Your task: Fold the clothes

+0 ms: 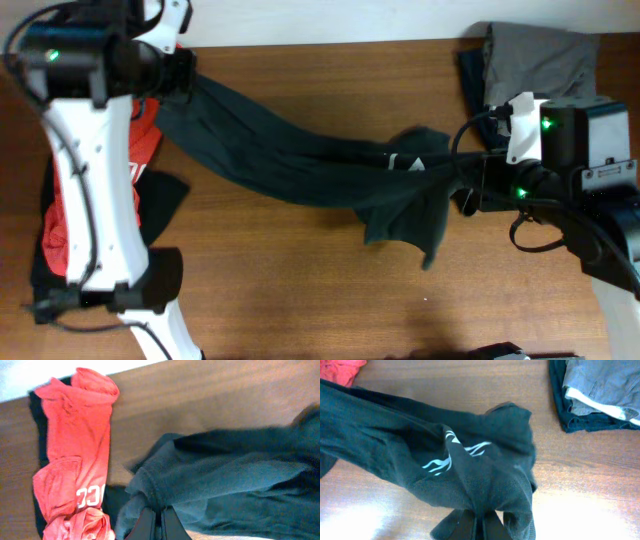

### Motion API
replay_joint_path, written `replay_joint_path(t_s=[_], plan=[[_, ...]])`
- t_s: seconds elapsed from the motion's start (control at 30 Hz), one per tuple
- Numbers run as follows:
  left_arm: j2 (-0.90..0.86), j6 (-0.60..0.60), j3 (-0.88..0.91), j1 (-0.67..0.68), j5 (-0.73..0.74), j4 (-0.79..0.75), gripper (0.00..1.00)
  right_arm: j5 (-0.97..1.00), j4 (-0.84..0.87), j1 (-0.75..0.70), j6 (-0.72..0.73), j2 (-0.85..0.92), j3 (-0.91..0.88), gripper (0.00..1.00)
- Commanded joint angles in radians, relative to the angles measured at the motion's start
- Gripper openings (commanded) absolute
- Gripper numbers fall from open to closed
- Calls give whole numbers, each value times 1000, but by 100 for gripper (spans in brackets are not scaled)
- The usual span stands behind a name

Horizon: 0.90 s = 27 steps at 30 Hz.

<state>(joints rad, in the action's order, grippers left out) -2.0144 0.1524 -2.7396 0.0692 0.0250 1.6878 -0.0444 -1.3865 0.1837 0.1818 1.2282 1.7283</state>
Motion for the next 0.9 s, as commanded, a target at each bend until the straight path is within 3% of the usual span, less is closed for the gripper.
replay_joint_path(t_s=[0.0, 0.4, 0.6, 0.87], plan=[[101, -71, 14, -4, -14, 0, 1, 24, -13, -2, 18, 2, 13, 4], [249, -87, 142, 23, -39, 0, 1, 34, -16, -2, 18, -4, 13, 4], [305, -148, 190, 23, -108, 0, 1, 62, -60, -2, 106, -51, 13, 4], [348, -283, 492, 22, -251, 0, 1, 83, -185, -2, 168, -145, 13, 4]])
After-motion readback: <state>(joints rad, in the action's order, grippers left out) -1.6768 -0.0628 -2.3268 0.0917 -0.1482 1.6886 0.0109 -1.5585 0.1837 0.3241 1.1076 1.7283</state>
